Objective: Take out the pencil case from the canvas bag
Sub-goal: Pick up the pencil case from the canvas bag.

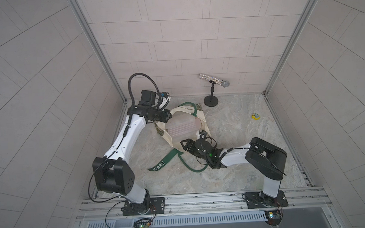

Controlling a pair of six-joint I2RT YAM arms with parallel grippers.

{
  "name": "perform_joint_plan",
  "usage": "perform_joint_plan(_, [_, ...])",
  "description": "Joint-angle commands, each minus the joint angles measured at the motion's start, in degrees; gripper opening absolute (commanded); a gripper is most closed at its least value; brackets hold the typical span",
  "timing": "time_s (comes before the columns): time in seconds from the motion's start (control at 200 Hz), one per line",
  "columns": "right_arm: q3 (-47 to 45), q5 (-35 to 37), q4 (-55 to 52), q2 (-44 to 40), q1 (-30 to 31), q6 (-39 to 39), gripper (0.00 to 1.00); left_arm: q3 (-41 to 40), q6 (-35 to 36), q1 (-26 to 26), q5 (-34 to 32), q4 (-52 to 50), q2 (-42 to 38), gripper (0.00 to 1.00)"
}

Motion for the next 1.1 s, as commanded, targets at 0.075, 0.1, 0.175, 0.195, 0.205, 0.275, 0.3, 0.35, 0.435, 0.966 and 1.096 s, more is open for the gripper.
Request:
perform_joint_plan(0.075, [1.95, 5.23, 4.7, 3.53, 0.15, 5.49, 0.76, -0.77, 0.03, -0.26, 4.88, 0.39, -3.37, 0.0])
perform_joint_plan(0.1, [2.24, 5.53, 4.78, 4.16, 0.18, 5.73, 0.76, -0.94, -0.19, -0.26, 5.14, 0.5, -3.55, 0.0])
perform_joint_plan(0.175, [3.42, 6.17, 5.84, 6.03, 0.16, 6.55, 0.74, -1.16, -0.89, -0.33, 5.9, 0.53, -3.75, 0.0])
perform_joint_plan(0.195, [3.77, 6.37, 6.07, 6.57, 0.14, 6.82, 0.74, -1.25, -1.05, -0.29, 6.13, 0.55, -3.77, 0.0])
perform_joint_plan(0.205, [3.95, 6.44, 6.2, 6.92, 0.18, 6.97, 0.74, -1.27, -1.07, -0.29, 6.27, 0.53, -3.89, 0.0])
perform_joint_plan(0.275, [5.18, 7.22, 6.58, 8.5, 0.14, 7.48, 0.71, -1.65, -1.67, -0.27, 7.17, 0.7, -4.1, 0.0])
perform_joint_plan(0.3, [5.6, 7.54, 6.11, 8.95, 0.18, 7.91, 0.7, -1.71, -1.89, -0.27, 7.2, 0.79, -4.24, 0.0])
perform_joint_plan(0.35, [5.91, 8.51, 5.93, 9.52, 0.15, 8.39, 0.69, -1.92, -2.46, -0.27, 6.36, 1.11, -4.52, 0.0])
perform_joint_plan(0.435, [6.0, 10.26, 6.17, 10.16, 0.14, 8.25, 0.67, -2.24, -2.88, -0.29, 5.79, 1.65, -4.95, 0.0])
perform_joint_plan(0.966, [9.8, 14.5, 3.24, 14.24, 0.14, 9.54, 0.59, -3.24, -6.54, -0.27, 7.63, 3.34, -6.27, 0.0])
perform_joint_plan(1.096, [9.43, 15.63, 6.76, 15.33, -0.03, 9.18, 0.49, -3.29, -6.83, -0.3, 7.92, 3.43, -6.25, 0.0])
